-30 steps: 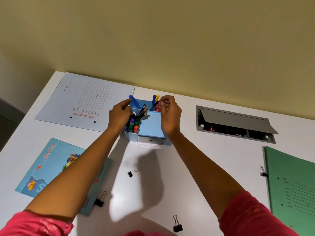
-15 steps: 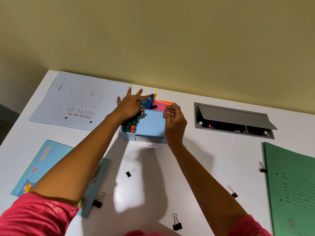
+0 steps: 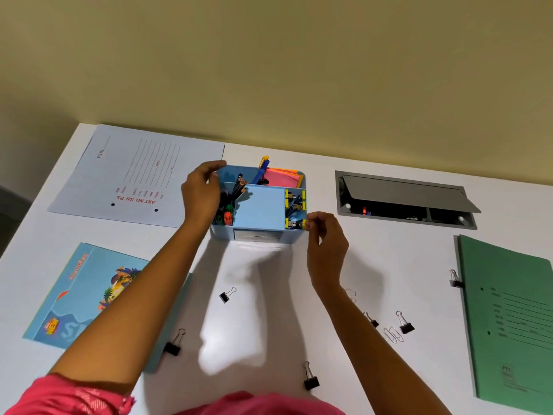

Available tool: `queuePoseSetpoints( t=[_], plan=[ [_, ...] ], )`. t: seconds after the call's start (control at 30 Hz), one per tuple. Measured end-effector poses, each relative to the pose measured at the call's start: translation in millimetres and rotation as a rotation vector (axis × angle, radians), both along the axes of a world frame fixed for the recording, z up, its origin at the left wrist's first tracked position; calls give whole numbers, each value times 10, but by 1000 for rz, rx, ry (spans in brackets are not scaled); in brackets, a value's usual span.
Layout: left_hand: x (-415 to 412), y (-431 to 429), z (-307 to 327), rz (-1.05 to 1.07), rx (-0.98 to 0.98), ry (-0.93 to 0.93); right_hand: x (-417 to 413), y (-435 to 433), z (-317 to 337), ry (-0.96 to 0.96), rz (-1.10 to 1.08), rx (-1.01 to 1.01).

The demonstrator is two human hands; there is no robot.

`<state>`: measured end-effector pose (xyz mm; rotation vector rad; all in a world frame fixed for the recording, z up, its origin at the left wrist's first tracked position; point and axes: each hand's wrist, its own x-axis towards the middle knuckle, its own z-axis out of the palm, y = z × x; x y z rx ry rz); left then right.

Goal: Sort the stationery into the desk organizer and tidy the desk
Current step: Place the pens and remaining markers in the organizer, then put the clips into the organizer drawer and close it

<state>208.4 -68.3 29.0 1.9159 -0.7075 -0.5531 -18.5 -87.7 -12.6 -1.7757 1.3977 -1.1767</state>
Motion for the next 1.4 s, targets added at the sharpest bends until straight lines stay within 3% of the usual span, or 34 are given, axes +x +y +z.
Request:
queuePoseSetpoints(
  t=[0.1, 0.27, 0.4, 0.47, 0.57, 0.67, 1.07, 1.27, 1.4],
  plan=[
    [-78, 225, -120, 147, 15, 123, -16, 126, -13, -5, -10, -3],
    [-166, 434, -239, 160, -7, 355, 102, 366, -175, -1, 70, 68],
    [-156, 489, -297, 171, 16, 429, 289, 504, -278, 21, 159, 316],
    [-171, 554, -363, 162, 21, 433, 382, 548, -293, -104, 142, 556],
    [-249, 651, -425, 175, 45, 425, 542, 473, -208, -528, 0, 1038],
    [-282, 685, -447, 173, 64, 436, 622, 397, -150, -839, -60, 1237],
    [-269, 699, -454, 142, 78, 421, 654, 539, -133, -1052, -39, 1356],
    [-189, 797, -462, 113, -22, 751, 553, 676, -216, -1050, -98, 1421],
    [-308, 914, -562, 118, 49, 818, 484, 754, -267, -988, -126, 1438]
  ],
)
